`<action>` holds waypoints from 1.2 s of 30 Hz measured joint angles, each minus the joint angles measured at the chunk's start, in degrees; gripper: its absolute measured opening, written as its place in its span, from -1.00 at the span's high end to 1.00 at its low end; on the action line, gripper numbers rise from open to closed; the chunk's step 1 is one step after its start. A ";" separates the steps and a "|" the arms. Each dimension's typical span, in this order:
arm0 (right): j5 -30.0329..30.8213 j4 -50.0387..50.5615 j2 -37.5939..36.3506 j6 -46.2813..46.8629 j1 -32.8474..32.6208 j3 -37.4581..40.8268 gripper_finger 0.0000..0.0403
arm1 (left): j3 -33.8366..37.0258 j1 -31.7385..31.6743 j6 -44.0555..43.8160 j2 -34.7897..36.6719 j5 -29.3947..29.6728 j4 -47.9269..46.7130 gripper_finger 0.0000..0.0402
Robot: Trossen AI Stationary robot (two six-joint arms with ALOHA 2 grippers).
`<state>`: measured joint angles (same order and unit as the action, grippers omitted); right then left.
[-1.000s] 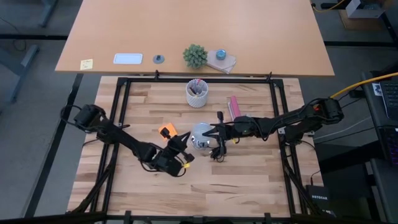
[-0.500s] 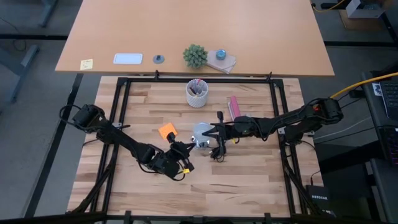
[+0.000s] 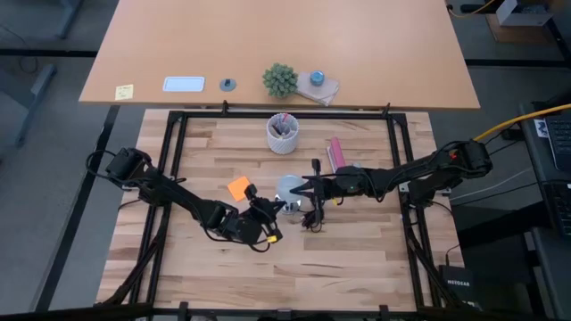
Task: Screw lightbulb
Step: Insert the lightbulb into the lamp
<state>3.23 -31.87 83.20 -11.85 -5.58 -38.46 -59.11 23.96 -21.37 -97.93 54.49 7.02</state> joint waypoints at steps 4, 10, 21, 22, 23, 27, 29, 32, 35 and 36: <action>0.06 0.41 -0.07 0.02 0.04 -0.07 0.96 | 0.00 0.00 0.18 0.00 2.74 -0.47 0.99; -0.02 0.57 -0.08 0.02 0.02 -0.07 0.96 | 0.00 0.07 0.16 0.00 5.91 -0.68 0.99; -0.31 0.66 -0.07 0.02 -0.02 -0.07 0.96 | 0.00 -0.22 -4.28 -0.02 11.17 -7.55 0.99; -0.31 0.59 -0.07 0.02 -0.02 -0.09 0.96 | 0.00 -0.21 -4.65 -0.02 11.74 -7.84 0.99; -0.29 0.47 -0.07 0.02 -0.02 -0.07 0.96 | 0.00 -0.19 -4.82 -0.02 12.23 -7.94 0.99; -0.27 -0.41 -0.01 0.02 0.00 -0.03 0.96 | 0.00 0.05 -4.83 -0.02 12.43 -7.92 0.99; -0.27 -0.67 0.02 0.02 -0.02 0.00 0.96 | 0.00 0.27 -4.84 -0.02 12.43 -7.90 0.99; 0.21 -0.79 0.02 0.02 -0.02 0.00 0.96 | 0.00 0.48 -4.83 -0.02 12.41 -7.90 0.99; 1.22 -0.89 0.02 0.02 -0.02 0.00 0.96 | 0.00 0.71 -4.86 -0.02 12.41 -7.86 0.99; 1.42 -0.93 0.02 0.00 -0.02 0.00 0.96 | 0.00 0.73 -4.91 -0.02 12.41 -7.86 0.99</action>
<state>4.64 -32.79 83.22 -11.86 -5.61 -38.46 -59.11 24.68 -26.28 -97.95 66.89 -0.84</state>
